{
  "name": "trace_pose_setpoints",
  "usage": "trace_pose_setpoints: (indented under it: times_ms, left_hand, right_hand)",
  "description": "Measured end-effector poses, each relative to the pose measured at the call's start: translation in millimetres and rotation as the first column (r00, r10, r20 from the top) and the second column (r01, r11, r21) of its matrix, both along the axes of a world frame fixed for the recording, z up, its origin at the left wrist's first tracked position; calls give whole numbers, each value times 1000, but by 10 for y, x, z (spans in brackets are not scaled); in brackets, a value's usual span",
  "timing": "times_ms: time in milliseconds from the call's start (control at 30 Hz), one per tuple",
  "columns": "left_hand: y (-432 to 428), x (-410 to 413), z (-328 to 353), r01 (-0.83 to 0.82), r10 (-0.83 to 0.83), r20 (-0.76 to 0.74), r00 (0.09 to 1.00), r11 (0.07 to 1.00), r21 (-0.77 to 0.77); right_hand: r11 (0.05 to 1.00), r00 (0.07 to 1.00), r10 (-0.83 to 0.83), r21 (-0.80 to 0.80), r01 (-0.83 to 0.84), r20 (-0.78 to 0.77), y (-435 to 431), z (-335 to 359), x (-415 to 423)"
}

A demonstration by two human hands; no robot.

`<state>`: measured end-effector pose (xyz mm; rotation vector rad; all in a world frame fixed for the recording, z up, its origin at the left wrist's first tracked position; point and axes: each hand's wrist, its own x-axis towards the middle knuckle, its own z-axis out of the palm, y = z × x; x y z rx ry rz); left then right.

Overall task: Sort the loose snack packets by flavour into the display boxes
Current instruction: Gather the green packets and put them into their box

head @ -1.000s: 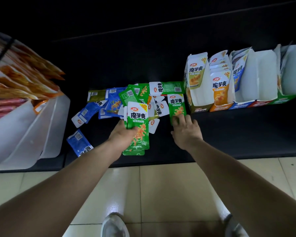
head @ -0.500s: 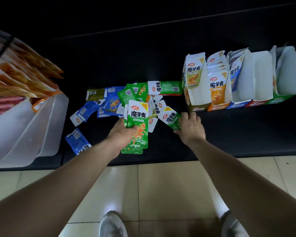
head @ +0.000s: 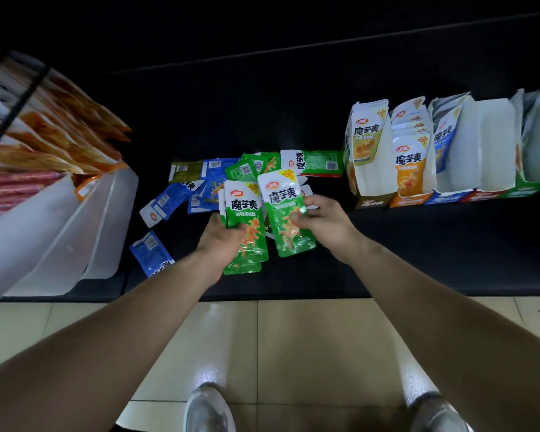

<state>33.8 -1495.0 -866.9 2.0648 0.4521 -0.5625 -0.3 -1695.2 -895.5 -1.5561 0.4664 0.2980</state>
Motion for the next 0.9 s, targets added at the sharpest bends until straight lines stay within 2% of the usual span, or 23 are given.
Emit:
trace_pose_setpoints:
  times_ms: [133,167,233,300,400,433,467,500,533,567,633,700,767,900]
  left_hand:
    - [-145,-15,74,-115,107,-44,993,955,-272]
    - [-166,-21,82,-122,112,-52,992,948,-295]
    - [-158,-34,75,-23,22,-7,1000,971,-238]
    - [-115,-22,43,62,-57,34,998,985,-161]
    - [-76,63,37,5,-2,21,1000,991,-132]
    - [-63,107,21,-23,25,15,1000,992,-122]
    - [-50,145,9,-37,39,16,999,992,-117]
    - [-30,189,-10,-51,54,19,998,992,-116]
    - [-15,226,-15,-59,62,27,998,992,-111]
    - [-2,257,-27,-66,69,30,997,993,-103]
    - [3,292,-40,-75,78,24,997,992,-97]
    - [-2,294,-44,-74,77,20,997,991,-110]
    - [-2,280,-48,-65,67,14,998,991,-114]
    - [14,237,-38,-39,39,-4,999,995,-87]
  right_hand:
    - [996,1000,26,90,-25,-7,266,65,13]
    - [994,1000,23,103,-21,-17,319,80,20]
    - [996,998,51,73,-48,-30,383,101,47]
    - [993,993,112,-36,-114,-40,374,112,96]
    - [992,998,52,-111,-57,-42,233,8,228]
    - [979,999,27,-202,-32,-29,156,-56,288]
    - [930,999,53,-364,-52,-9,61,-132,361]
    - [828,992,126,-550,-109,-7,-41,-210,455]
    - [690,976,214,-701,-180,-40,-147,-293,563]
    - [562,953,286,-787,-252,-101,-242,-365,670]
    - [421,897,372,-817,-393,-239,-394,-485,864]
    - [360,850,405,-797,-486,-336,-458,-574,983]
    - [299,845,390,-817,-493,-367,-416,-625,984]
    - [28,855,369,-915,-403,-365,-252,-663,732]
